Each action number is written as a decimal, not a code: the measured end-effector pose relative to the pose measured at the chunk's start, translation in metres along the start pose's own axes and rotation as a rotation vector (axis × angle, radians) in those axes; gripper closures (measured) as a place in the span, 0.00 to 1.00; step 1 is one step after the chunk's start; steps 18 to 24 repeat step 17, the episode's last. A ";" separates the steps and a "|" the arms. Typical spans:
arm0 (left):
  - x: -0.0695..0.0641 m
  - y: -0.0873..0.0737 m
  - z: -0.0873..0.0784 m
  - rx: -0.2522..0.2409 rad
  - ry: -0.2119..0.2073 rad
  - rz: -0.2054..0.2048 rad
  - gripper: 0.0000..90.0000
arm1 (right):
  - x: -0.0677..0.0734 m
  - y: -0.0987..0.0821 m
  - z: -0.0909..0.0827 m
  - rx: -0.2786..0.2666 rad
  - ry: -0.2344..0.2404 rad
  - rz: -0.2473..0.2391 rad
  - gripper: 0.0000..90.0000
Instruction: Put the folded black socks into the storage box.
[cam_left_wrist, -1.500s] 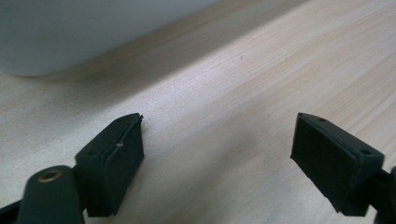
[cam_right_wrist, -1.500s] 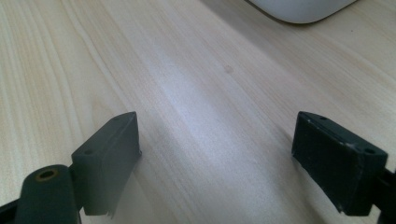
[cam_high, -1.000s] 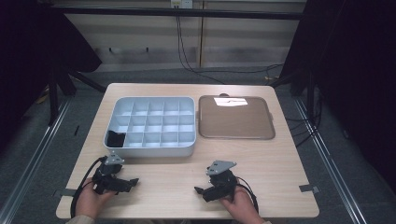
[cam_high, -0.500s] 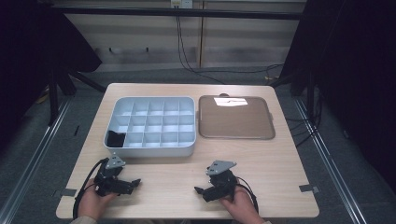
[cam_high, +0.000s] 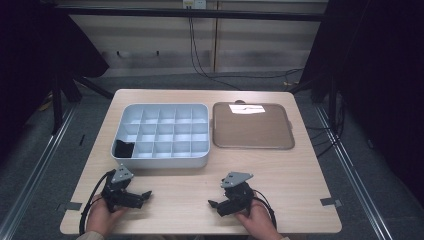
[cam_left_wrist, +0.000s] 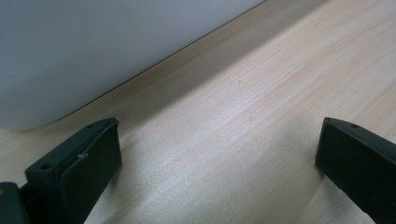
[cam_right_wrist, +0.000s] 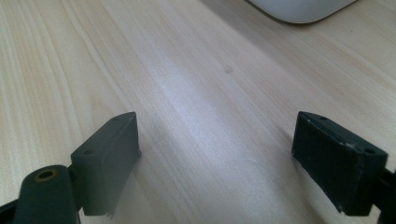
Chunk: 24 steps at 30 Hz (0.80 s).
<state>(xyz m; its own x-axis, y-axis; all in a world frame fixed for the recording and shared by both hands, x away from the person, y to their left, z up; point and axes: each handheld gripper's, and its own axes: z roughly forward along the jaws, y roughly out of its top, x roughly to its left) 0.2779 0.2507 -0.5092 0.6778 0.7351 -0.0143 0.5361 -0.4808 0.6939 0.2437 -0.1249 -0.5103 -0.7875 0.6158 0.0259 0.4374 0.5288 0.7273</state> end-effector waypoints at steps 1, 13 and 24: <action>0.000 0.000 0.000 -0.001 0.001 0.000 0.00 | 0.000 0.000 0.000 0.000 0.000 0.001 0.16; 0.000 0.000 0.000 -0.001 0.001 0.000 0.00 | 0.000 0.000 0.000 0.000 0.000 0.002 0.16; 0.000 0.000 0.000 -0.001 0.001 -0.003 0.00 | 0.000 0.000 0.000 0.000 -0.001 0.003 0.16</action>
